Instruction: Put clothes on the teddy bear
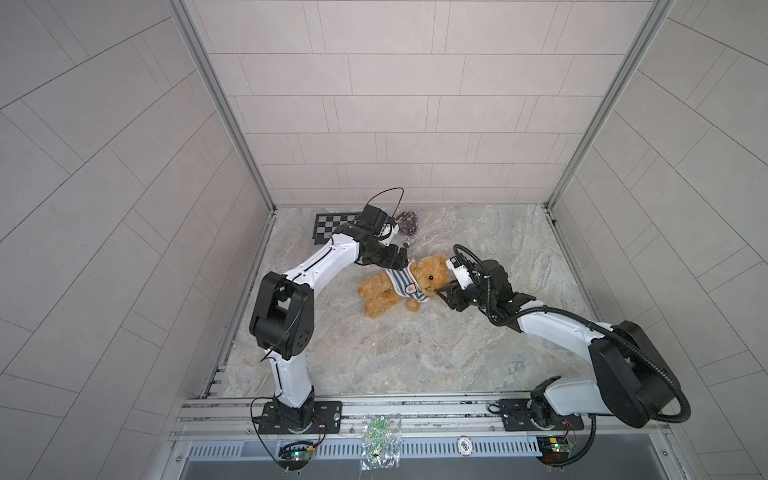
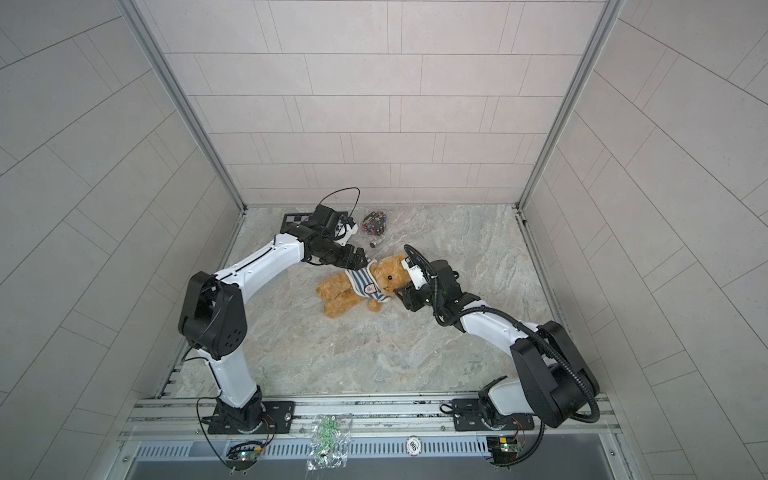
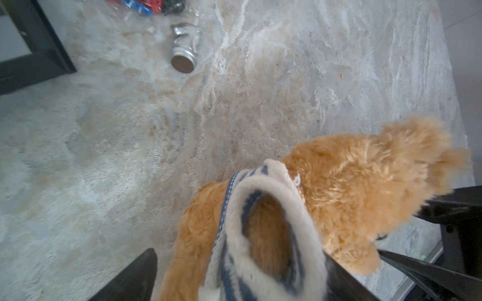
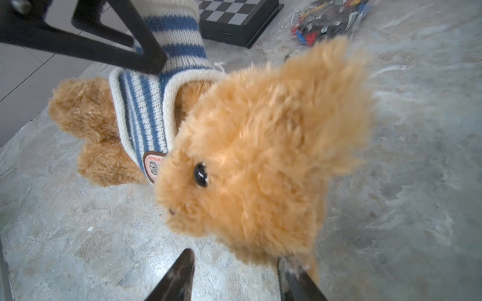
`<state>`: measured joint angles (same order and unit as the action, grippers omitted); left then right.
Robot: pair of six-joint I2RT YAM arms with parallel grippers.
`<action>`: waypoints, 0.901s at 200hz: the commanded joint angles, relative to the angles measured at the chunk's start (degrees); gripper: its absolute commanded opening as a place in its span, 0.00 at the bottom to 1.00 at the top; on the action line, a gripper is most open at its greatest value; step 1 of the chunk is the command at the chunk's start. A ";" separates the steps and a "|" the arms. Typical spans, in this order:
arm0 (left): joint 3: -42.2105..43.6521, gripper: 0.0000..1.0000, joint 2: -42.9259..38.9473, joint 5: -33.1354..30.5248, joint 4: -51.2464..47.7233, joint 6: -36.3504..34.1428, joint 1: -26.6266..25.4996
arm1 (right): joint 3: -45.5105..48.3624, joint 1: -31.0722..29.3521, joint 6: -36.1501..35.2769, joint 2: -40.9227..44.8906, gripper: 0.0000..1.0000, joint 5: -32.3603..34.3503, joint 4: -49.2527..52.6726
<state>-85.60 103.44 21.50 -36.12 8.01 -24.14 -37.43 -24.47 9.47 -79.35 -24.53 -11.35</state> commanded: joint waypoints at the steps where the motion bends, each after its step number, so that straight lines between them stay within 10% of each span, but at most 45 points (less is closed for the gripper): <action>1: 2.03 1.00 -5.39 -2.92 0.90 0.33 0.26 | -2.47 0.50 -0.93 -2.35 0.53 0.28 0.31; 108: 17.01 0.94 -21.80 -5.24 6.37 7.24 -8.34 | 0.56 0.48 0.92 1.29 0.51 -2.66 0.21; 180: 15.21 0.76 -14.14 -3.07 10.01 7.58 -9.34 | 4.55 0.63 6.43 3.13 0.55 0.29 1.78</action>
<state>-67.92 85.91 17.82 -27.90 15.99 -33.78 -32.91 -23.94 13.61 -75.05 -26.13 -10.63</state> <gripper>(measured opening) 0.783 0.550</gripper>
